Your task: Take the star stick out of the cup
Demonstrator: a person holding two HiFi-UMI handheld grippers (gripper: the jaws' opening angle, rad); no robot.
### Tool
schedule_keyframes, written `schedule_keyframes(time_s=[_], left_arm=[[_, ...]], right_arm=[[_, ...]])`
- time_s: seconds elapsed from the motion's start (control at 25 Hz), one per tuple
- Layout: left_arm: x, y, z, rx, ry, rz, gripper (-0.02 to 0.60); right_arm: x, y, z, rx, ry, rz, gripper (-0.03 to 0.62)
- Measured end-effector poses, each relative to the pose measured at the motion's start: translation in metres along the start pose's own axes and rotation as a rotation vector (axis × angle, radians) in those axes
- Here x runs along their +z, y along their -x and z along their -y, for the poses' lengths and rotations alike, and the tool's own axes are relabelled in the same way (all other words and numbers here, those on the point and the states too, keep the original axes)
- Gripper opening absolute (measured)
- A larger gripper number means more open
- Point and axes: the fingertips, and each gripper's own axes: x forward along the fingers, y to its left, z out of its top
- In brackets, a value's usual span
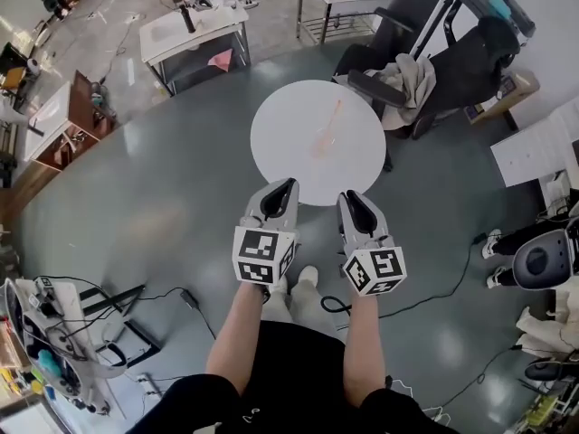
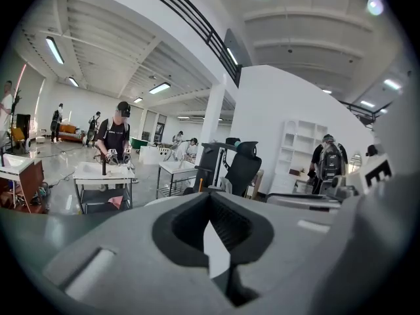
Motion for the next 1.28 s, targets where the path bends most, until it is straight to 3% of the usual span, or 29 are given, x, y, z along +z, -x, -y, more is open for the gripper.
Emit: schedule_keyframes(time_s=[0.48, 1.28], left_arm=[[-0.034, -0.018, 0.000, 0.007, 0.055, -0.056, 0.003], [-0.105, -0.017, -0.036, 0.076, 0.133, -0.193, 0.003]], right_arm=[[-0.005, -0.034, 0.022, 0.041, 0.038, -0.027, 0.114], [-0.072, -0.162, 0.091, 0.005, 0.120, -0.164, 0.130]])
